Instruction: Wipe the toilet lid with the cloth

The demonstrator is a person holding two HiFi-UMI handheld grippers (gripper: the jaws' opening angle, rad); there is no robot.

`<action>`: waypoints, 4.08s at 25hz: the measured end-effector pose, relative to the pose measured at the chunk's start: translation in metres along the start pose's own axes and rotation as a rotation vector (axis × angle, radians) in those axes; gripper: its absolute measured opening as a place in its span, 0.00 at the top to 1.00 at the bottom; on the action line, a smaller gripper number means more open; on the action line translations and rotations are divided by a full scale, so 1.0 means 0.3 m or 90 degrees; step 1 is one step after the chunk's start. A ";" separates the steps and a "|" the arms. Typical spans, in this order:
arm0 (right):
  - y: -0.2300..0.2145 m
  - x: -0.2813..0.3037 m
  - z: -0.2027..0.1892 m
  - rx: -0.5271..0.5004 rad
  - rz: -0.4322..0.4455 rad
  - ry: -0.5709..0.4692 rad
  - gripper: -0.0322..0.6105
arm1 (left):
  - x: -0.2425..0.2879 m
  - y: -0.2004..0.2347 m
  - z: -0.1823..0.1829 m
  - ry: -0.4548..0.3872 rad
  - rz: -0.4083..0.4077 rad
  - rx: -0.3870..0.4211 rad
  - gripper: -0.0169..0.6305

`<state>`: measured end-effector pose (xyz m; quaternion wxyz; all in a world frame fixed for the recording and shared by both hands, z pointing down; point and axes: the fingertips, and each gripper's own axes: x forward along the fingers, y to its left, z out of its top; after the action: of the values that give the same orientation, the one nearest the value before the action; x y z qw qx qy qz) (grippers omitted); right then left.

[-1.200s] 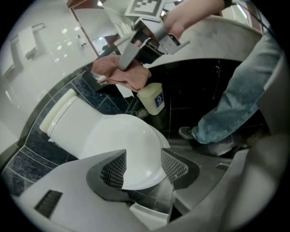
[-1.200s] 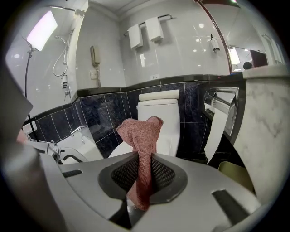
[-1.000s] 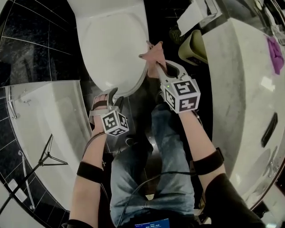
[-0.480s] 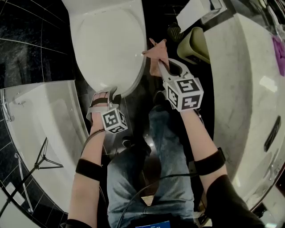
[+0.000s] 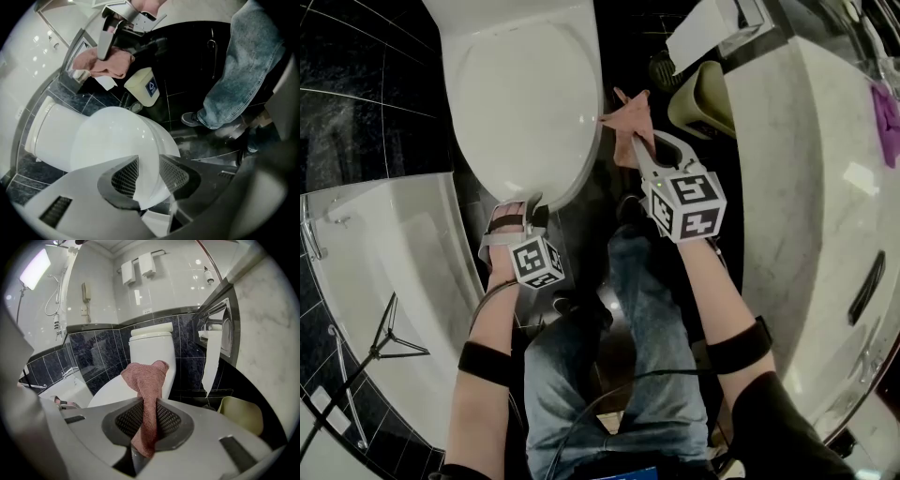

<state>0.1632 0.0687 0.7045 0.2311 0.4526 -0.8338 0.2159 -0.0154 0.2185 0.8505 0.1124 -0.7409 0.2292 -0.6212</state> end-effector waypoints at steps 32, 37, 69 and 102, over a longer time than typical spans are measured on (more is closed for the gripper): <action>0.030 -0.130 0.843 -0.002 0.083 -0.019 0.83 | -0.757 1.274 0.239 -0.039 0.269 -0.146 0.91; -0.049 -0.097 0.936 0.004 0.099 -0.022 0.83 | -0.728 1.516 0.257 -0.016 0.294 -0.177 0.91; 0.016 0.092 1.214 0.031 0.025 -0.002 0.83 | -0.362 2.241 0.204 -0.093 0.252 -0.116 0.91; -0.324 -0.193 1.265 0.000 -0.007 -0.014 0.83 | -0.907 2.084 0.470 -0.259 0.256 -0.453 0.97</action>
<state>0.2021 -0.1576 0.3821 0.2235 0.4596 -0.8336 0.2096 -0.0370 -0.2115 0.3032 0.0119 -0.7814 0.5408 -0.3113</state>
